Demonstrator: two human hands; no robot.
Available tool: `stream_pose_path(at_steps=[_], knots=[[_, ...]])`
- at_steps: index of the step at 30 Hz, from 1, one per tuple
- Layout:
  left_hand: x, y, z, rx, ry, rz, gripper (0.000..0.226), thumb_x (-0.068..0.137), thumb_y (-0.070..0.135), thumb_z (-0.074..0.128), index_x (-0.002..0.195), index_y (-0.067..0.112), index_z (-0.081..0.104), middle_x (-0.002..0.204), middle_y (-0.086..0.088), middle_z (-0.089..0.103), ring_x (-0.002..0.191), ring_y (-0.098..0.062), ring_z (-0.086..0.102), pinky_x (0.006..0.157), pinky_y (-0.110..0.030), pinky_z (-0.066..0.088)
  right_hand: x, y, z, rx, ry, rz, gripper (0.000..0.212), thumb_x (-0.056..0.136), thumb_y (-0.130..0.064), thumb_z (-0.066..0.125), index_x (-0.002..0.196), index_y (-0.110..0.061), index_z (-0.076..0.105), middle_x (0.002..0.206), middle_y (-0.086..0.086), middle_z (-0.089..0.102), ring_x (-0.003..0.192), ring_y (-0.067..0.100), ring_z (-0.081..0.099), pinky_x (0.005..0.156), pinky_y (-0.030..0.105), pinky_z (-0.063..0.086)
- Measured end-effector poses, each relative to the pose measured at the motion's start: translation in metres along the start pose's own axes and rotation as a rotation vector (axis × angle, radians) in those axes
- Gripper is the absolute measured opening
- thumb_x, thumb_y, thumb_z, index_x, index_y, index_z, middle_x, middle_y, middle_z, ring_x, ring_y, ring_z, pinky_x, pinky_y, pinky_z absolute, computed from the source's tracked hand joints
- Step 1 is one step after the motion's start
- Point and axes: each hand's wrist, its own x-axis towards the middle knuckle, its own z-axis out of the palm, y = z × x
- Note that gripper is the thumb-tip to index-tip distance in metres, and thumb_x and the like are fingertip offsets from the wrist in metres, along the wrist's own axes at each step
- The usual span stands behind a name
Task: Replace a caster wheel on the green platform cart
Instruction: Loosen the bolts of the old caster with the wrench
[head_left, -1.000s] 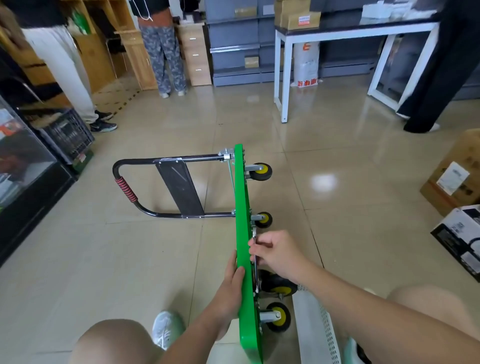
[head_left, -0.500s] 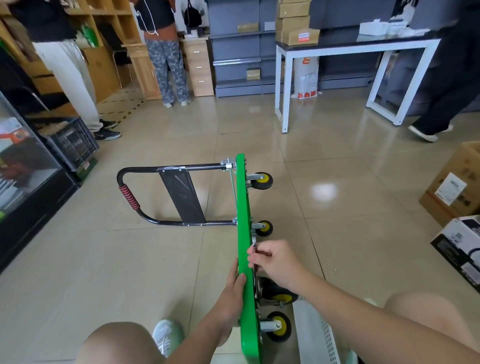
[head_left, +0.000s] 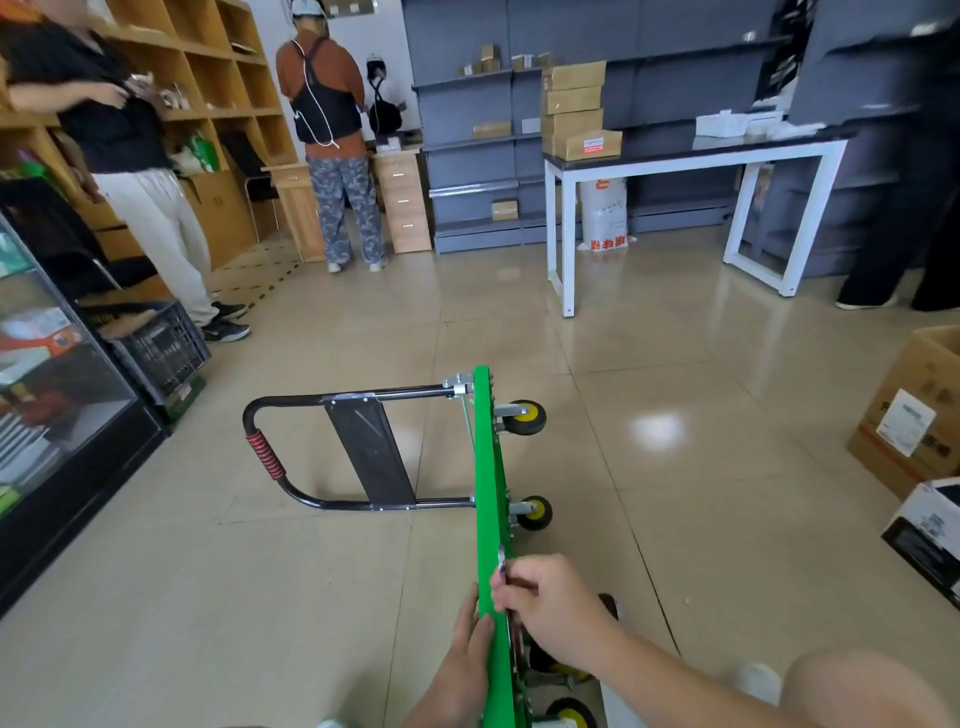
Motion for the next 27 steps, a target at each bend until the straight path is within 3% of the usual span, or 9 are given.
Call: stream_pose_path(at_steps=[3, 7, 8, 10, 12, 14, 18, 22, 27], knots=[[-0.003, -0.002, 0.001, 0.016, 0.028, 0.024, 0.04, 0.114, 0.023, 0.033, 0.151, 0.036, 0.024, 0.15, 0.002, 0.044, 0.113, 0.002, 0.055, 0.081, -0.002, 0.044, -0.014, 0.008, 0.004, -0.019, 0.024, 0.005, 0.016, 0.091, -0.027, 0.069, 0.082, -0.04, 0.074, 0.085, -0.015, 0.074, 0.082, 0.001, 0.067, 0.091, 0.032, 0.055], [-0.005, -0.011, -0.001, 0.025, 0.042, 0.093, 0.045, 0.111, 0.04, 0.038, 0.154, 0.042, 0.026, 0.158, 0.008, 0.041, 0.141, -0.008, 0.046, 0.115, -0.028, 0.043, -0.03, 0.015, 0.016, -0.012, 0.113, 0.0, 0.029, 0.089, -0.024, 0.073, 0.081, -0.053, 0.073, 0.093, -0.024, 0.074, 0.092, -0.006, 0.068, 0.091, 0.017, 0.052], [-0.006, -0.01, -0.001, 0.03, 0.038, 0.105, 0.045, 0.111, 0.039, 0.038, 0.155, 0.042, 0.027, 0.161, 0.007, 0.039, 0.138, -0.003, 0.047, 0.113, -0.023, 0.042, -0.033, 0.015, 0.019, -0.019, 0.141, 0.001, 0.032, 0.089, -0.025, 0.073, 0.078, -0.055, 0.071, 0.092, -0.026, 0.073, 0.091, -0.008, 0.067, 0.088, 0.013, 0.05], [-0.004, -0.008, 0.0, 0.003, 0.039, 0.088, 0.039, 0.113, 0.027, 0.037, 0.151, 0.034, 0.034, 0.16, 0.005, 0.037, 0.119, 0.011, 0.05, 0.092, -0.002, 0.04, -0.036, 0.017, 0.022, 0.004, 0.164, 0.001, 0.031, 0.089, -0.025, 0.073, 0.077, -0.053, 0.071, 0.093, -0.027, 0.073, 0.092, -0.01, 0.067, 0.089, 0.011, 0.048], [0.0, -0.007, 0.0, -0.029, 0.035, 0.043, 0.037, 0.113, 0.021, 0.04, 0.148, 0.032, 0.036, 0.149, 0.004, 0.048, 0.107, 0.01, 0.056, 0.079, -0.002, 0.042, -0.039, 0.017, 0.023, 0.067, 0.156, 0.005, 0.03, 0.087, -0.017, 0.074, 0.079, -0.046, 0.074, 0.093, -0.024, 0.075, 0.092, -0.007, 0.069, 0.092, 0.013, 0.049], [0.002, -0.007, 0.0, -0.035, 0.044, 0.004, 0.047, 0.111, 0.022, 0.044, 0.157, 0.031, 0.034, 0.141, 0.003, 0.06, 0.112, 0.001, 0.064, 0.085, -0.01, 0.046, -0.042, 0.018, 0.022, 0.158, 0.157, -0.004, 0.032, 0.085, -0.005, 0.072, 0.079, -0.036, 0.076, 0.091, -0.015, 0.078, 0.091, -0.001, 0.072, 0.091, 0.016, 0.052], [-0.002, -0.002, 0.001, 0.002, 0.066, -0.006, 0.043, 0.113, 0.022, 0.036, 0.154, 0.033, 0.029, 0.142, -0.001, 0.057, 0.114, -0.003, 0.061, 0.08, -0.006, 0.043, -0.044, 0.019, 0.019, 0.16, 0.196, -0.008, 0.025, 0.081, 0.001, 0.073, 0.073, -0.023, 0.075, 0.08, -0.005, 0.077, 0.081, 0.005, 0.072, 0.085, 0.019, 0.055], [-0.004, 0.002, 0.002, 0.04, 0.068, -0.01, 0.051, 0.112, 0.03, 0.036, 0.162, 0.034, 0.023, 0.148, -0.003, 0.054, 0.127, -0.016, 0.058, 0.115, -0.036, 0.041, -0.042, 0.017, 0.016, 0.082, 0.168, 0.003, 0.016, 0.084, -0.011, 0.075, 0.082, -0.026, 0.078, 0.089, -0.009, 0.077, 0.091, 0.005, 0.072, 0.092, 0.023, 0.055], [-0.009, 0.006, 0.001, 0.08, 0.057, 0.001, 0.05, 0.113, 0.037, 0.032, 0.162, 0.032, 0.019, 0.151, -0.003, 0.052, 0.127, -0.015, 0.056, 0.111, -0.03, 0.04, -0.042, 0.01, 0.013, 0.064, 0.13, 0.023, 0.02, 0.087, -0.011, 0.074, 0.082, -0.031, 0.077, 0.09, -0.015, 0.076, 0.09, 0.0, 0.07, 0.092, 0.019, 0.053]])
